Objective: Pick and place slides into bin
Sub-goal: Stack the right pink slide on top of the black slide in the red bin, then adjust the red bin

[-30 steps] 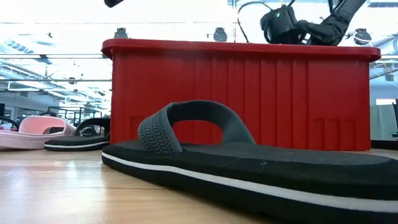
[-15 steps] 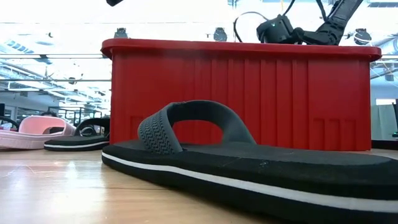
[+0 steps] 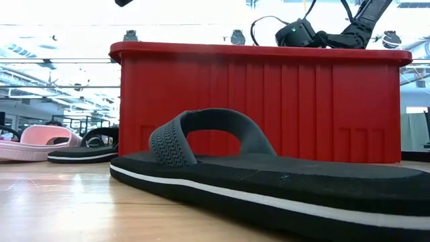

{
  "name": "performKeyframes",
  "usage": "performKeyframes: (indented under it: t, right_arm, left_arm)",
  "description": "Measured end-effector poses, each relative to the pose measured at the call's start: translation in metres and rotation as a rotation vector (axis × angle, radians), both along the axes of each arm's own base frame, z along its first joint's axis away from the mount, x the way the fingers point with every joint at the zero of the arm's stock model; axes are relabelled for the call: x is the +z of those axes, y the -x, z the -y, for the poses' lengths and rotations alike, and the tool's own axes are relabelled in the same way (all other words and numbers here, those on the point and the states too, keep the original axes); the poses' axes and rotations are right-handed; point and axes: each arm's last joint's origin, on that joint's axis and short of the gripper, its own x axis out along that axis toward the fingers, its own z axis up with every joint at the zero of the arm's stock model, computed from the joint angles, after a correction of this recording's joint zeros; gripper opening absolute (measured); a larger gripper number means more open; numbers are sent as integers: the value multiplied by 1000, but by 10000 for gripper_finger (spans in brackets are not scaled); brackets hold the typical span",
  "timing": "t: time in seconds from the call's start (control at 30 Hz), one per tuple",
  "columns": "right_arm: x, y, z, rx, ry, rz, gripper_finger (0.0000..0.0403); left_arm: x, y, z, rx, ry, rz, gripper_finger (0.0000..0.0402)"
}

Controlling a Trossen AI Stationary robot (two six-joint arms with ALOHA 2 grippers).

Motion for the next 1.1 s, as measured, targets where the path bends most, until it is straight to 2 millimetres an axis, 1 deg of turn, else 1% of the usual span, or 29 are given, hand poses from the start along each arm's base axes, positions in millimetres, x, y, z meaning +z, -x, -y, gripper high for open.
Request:
performKeyframes:
  t: [0.13,0.37,0.47,0.57,0.73,0.93,1.1]
  right_arm:
    - [0,0,0,5,0,-7,48]
    - [-1,-1,-1,38,35,-90,111]
    - [1,-2,-5,61,51,-116,135]
    - [5,-4,-12,97,69,-111,150]
    - [9,-7,-22,130,75,-93,156]
    - [9,-9,-31,172,108,-139,150]
    - [17,-13,-36,197,162,-102,149]
  left_arm:
    - [0,0,0,0,0,0,141]
    - [0,0,0,-2,-3,0,141]
    - [0,0,0,-2,-3,0,141]
    - [0,0,0,-2,-3,0,141]
    - [0,0,0,-2,-3,0,141]
    - [0,0,0,-3,-3,0,141]
    - [0,0,0,-3,-2,0,141]
